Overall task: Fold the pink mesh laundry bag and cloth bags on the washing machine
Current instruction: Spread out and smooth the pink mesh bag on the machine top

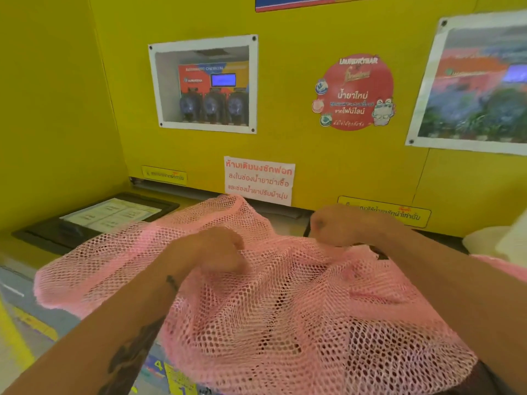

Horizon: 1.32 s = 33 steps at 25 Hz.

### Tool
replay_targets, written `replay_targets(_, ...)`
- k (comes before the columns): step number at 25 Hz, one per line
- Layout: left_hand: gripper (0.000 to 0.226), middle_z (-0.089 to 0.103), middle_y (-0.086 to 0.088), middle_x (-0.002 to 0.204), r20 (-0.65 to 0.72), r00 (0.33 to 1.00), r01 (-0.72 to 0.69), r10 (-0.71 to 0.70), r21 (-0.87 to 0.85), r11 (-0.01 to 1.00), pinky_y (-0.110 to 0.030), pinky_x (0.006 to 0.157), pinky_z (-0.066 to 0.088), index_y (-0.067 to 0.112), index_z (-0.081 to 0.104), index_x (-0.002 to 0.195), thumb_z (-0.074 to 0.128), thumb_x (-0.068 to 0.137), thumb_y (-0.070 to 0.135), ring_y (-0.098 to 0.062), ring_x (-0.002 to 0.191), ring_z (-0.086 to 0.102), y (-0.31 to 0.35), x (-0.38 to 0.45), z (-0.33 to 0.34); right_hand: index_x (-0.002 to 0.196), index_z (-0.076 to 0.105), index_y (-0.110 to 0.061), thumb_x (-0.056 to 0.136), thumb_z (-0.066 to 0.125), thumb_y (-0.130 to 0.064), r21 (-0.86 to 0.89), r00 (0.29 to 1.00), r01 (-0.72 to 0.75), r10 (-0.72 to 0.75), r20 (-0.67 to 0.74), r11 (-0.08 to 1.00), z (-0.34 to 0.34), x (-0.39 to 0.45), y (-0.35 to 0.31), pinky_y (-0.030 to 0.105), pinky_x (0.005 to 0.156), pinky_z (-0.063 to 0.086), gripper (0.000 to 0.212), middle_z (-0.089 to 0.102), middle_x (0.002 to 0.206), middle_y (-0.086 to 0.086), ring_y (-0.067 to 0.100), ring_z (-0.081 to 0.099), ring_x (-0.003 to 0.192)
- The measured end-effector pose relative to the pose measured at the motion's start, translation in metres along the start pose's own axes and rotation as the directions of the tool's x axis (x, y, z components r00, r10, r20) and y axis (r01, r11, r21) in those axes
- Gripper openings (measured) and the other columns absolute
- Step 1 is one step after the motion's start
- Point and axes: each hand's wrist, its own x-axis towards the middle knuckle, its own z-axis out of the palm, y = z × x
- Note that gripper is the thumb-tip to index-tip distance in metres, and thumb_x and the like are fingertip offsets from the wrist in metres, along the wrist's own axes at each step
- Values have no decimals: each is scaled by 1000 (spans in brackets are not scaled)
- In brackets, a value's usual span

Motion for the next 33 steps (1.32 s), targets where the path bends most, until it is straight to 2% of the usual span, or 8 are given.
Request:
replay_targets(2,25,63,3,112,-207,974,-103,90,-53,993,-32,86,44,22,69,106,56,91,37,-17,103,57,5,13,-11,105,70,-12,86,49,-10,122,994,-8,22,-112,993,5,7,-2,42,87,55,29,70,110,6,25,63,98)
replay_targets(5,18,66,4,100,-460,874,-204,157,-53,978,-33,79,49,28,66,88,52,89,18,-19,94,60,11,44,-13,100,74,-19,81,50,-16,170,999,24,-27,17,985,25,21,-15,35,80,55,30,72,105,-2,19,64,94)
replay_targets(11,42,54,-2,139,-294,921,-265,255,7,964,-37,101,44,24,57,133,45,94,11,-23,122,52,17,89,0,92,71,-24,78,51,-16,121,982,35,-57,183,992,17,18,-30,29,69,52,26,64,82,-14,10,61,80)
replay_targets(14,33,61,0,130,-141,955,-250,262,100,963,-36,90,48,26,61,123,49,93,23,-21,107,57,19,97,0,76,63,-15,78,54,-16,70,988,31,-41,152,997,16,13,-26,31,58,41,9,58,72,-4,14,52,65)
replay_targets(19,3,59,-3,87,-589,791,-199,164,6,980,-31,57,39,19,48,92,47,94,21,-19,71,52,28,100,-16,69,44,-21,79,56,-12,138,953,-19,60,-297,990,7,15,-7,32,56,33,18,50,75,0,21,48,72)
replay_targets(25,4,53,-1,69,-702,712,-231,35,-187,955,-31,45,30,14,45,97,45,96,18,-16,56,47,23,101,-17,119,55,-17,93,59,-32,572,984,-92,162,-73,815,8,17,0,36,73,42,31,59,110,2,22,55,98)
replay_targets(29,34,61,7,104,-340,921,-299,189,-310,903,-36,61,55,27,38,127,52,96,24,-16,71,63,11,94,-7,129,55,-6,93,49,-23,264,986,-141,159,-47,954,29,33,7,45,93,49,41,58,134,14,35,56,115)
replay_targets(33,34,61,-3,109,-456,890,-123,-11,-262,957,-42,74,55,26,46,125,50,92,20,-19,83,60,-13,100,-10,111,60,-16,86,58,-22,-119,962,-257,241,-130,959,40,38,20,37,76,51,26,62,110,4,25,59,97)
